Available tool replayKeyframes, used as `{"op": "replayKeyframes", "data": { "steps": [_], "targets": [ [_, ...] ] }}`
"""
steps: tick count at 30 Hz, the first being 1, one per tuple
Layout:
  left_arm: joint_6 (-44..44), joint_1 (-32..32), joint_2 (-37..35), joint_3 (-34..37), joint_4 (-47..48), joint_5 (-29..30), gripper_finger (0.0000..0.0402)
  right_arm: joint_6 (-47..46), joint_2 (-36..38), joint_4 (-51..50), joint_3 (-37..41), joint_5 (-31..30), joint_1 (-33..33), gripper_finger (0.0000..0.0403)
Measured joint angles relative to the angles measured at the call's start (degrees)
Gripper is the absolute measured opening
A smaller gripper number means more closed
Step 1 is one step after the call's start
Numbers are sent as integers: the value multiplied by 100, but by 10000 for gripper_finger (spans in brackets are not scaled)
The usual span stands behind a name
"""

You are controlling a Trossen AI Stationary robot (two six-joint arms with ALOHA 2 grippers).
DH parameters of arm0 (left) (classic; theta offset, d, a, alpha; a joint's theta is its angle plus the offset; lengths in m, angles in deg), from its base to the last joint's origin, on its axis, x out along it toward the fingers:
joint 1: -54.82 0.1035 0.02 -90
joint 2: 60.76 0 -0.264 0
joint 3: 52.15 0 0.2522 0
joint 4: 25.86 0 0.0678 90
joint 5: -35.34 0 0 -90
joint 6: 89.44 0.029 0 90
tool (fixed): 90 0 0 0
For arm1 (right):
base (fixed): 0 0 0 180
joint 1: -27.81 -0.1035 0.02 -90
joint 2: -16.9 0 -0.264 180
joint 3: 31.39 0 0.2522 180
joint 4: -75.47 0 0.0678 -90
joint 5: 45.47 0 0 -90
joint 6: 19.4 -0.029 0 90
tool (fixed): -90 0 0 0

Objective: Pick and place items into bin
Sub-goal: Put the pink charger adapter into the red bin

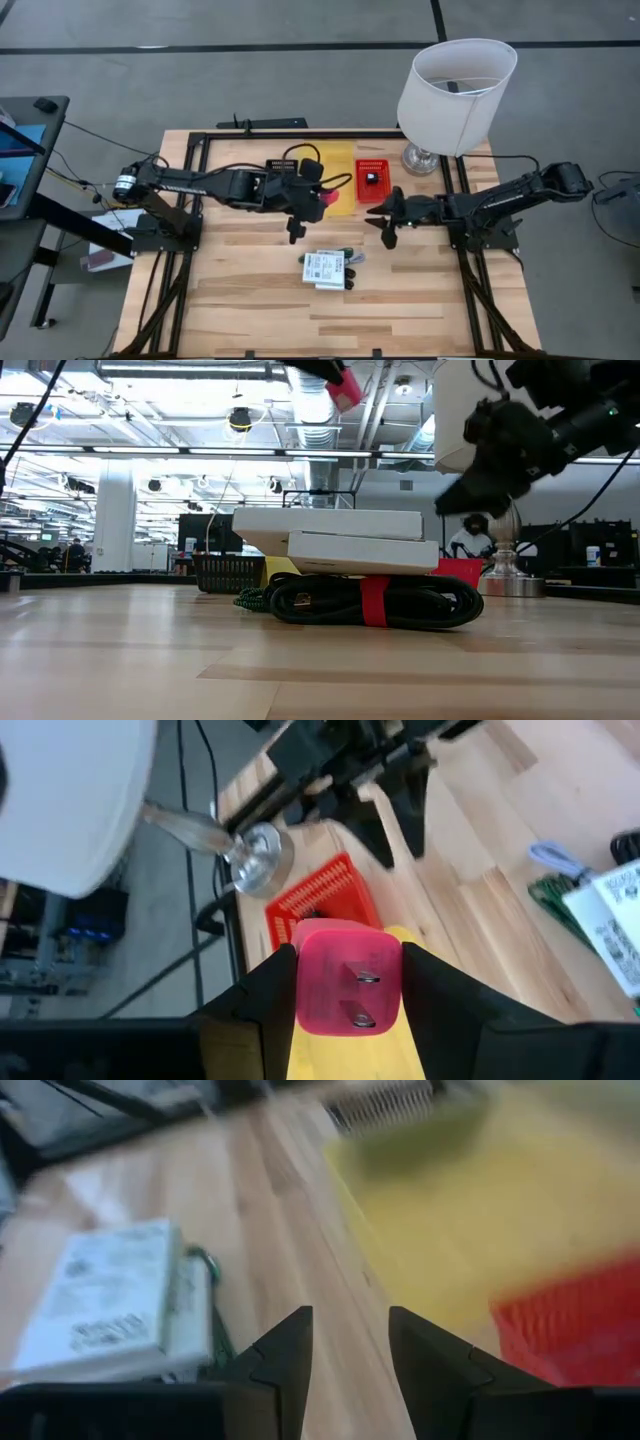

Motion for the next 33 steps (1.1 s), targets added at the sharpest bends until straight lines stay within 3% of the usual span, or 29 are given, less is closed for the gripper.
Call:
{"op": "replayKeyframes", "data": {
  "steps": [4,11,22,28,33],
  "targets": [
    [96,-79,-44,-3,-170,36,141,1025,0,614,-2,-424,-226,135],
    [134,-145,-62,-3,-276,81,140,2431,0,695,-2,-1591,-389,166],
    [140,-146,-61,-3,-479,81,141,3835,0,1133,-31,-1600,-347,251],
    [124,-146,-61,-3,-497,81,144,4745,0,1525,-168,-1642,-337,260],
    [101,-146,-62,-3,-496,158,142,5240,0,1057,-647,-2242,-306,260]
  ]
}}
